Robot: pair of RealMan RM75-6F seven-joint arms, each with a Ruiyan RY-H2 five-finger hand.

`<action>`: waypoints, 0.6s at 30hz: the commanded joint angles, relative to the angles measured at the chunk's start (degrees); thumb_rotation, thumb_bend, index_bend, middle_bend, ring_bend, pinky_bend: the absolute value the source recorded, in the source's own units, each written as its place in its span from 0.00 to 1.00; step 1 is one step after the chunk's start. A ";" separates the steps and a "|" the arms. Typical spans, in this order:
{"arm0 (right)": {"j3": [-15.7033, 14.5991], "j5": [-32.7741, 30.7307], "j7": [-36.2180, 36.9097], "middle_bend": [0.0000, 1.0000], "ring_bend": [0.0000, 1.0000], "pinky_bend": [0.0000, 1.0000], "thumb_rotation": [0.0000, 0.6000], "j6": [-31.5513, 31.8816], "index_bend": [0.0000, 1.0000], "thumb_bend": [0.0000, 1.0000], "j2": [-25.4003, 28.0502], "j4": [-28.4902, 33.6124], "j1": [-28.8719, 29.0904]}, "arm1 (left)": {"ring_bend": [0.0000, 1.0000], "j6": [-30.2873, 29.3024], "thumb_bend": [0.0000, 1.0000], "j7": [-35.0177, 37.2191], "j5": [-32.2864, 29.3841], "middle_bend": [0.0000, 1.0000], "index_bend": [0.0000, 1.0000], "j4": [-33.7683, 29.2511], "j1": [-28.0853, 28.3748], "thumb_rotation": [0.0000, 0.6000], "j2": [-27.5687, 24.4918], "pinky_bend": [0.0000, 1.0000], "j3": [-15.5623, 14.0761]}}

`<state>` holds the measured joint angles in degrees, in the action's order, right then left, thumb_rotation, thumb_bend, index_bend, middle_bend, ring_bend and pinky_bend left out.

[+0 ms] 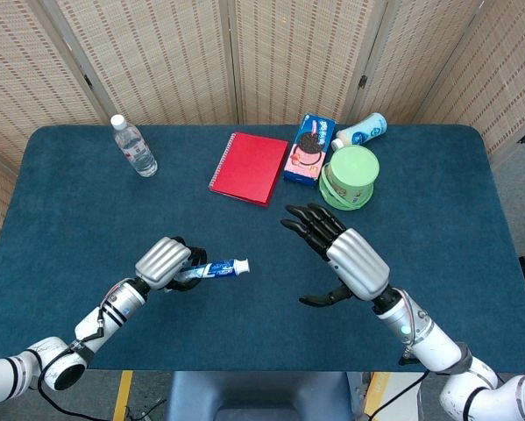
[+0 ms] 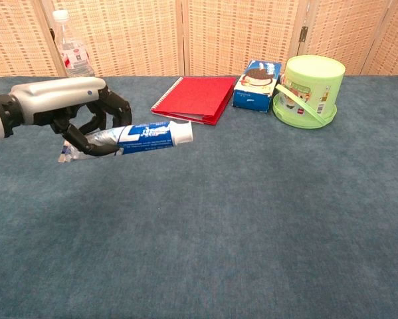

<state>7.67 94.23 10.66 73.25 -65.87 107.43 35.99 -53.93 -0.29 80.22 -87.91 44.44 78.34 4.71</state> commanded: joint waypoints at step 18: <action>-1.53 -1.43 2.50 0.00 0.00 0.00 0.03 1.02 0.00 0.00 3.12 -3.55 -4.24 | 0.12 3.94 0.30 -13.95 -18.86 0.12 0.00 -4.38 -0.18 1.00 0.22 0.18 1.61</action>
<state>6.43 92.99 12.84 74.36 -63.27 104.08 32.14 -49.03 -14.91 61.19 -91.56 44.93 79.35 6.07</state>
